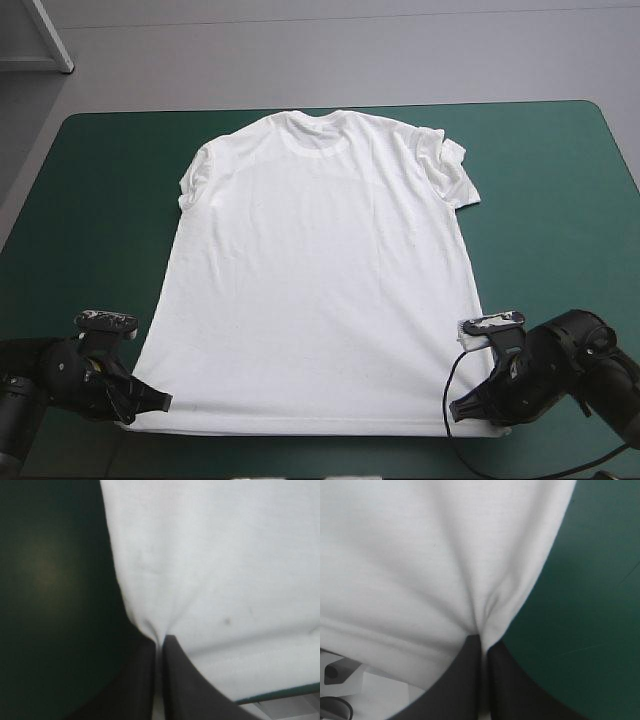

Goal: Fold the cloth

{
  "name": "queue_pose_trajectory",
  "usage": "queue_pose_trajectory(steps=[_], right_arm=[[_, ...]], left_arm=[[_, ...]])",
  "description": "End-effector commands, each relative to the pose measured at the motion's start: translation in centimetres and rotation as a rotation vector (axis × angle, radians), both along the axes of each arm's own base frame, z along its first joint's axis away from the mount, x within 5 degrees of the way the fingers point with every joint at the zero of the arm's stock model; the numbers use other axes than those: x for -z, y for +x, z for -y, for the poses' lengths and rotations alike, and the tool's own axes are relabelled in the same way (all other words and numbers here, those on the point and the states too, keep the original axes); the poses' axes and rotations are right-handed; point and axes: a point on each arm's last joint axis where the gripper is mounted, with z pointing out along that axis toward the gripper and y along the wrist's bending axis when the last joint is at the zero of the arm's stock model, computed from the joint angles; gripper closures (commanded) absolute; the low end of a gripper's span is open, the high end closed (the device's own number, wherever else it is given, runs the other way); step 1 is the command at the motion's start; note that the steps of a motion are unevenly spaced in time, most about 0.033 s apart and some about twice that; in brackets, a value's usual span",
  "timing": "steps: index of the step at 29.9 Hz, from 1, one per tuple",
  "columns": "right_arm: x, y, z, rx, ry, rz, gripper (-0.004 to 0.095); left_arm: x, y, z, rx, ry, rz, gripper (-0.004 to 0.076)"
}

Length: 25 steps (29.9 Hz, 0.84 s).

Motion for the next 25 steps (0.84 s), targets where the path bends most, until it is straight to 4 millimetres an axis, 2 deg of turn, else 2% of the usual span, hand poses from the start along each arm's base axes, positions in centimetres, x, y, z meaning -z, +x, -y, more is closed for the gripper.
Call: queue_pose_trajectory(steps=[1, 3, 7, 9, 11, 13, 17, 19, 25], right_arm=[[-0.7, -0.3, 0.1, -0.027, 0.001, 0.003, 0.0809], [-0.7, -0.1, 0.0, -0.030, 0.010, 0.021, 0.0614], [-1.0, 0.3, -0.1, -0.025, 0.042, 0.097, 0.0207], [-1.1, 0.6, -0.2, -0.025, 0.049, 0.131, 0.0107], [-1.2, 0.8, -0.3, -0.022, 0.064, 0.166, 0.0086], [-1.3, 1.0, -0.3, -0.021, 0.068, 0.190, 0.0097], [-1.5, 1.4, -0.4, -0.003, 0.082, 0.228, 0.0099], [-1.5, 1.5, -0.4, 0.002, 0.086, 0.235, 0.0099], [-1.5, 1.5, -0.4, 0.026, 0.083, 0.240, 0.0099]], left_arm=[[-0.6, -0.4, 0.3, 0.023, -0.032, -0.025, 0.0674], [-0.6, -0.4, 0.5, 0.040, -0.051, -0.021, 0.0582], [-0.7, -0.2, 0.7, 0.036, -0.075, 0.003, 0.0342], [-0.7, 0.1, 0.7, 0.033, -0.069, 0.033, 0.0260], [-1.0, 0.6, 0.5, 0.031, -0.051, 0.085, 0.0225], [-1.6, 1.6, 0.5, 0.026, -0.047, 0.144, 0.0224], [-3.6, 4.6, 0.5, 0.018, -0.047, 0.233, 0.0224], [-4.8, 6.8, 0.5, 0.016, -0.046, 0.260, 0.0224], [-6.6, 13.9, 0.6, 0.010, -0.036, 0.313, 0.0226]])
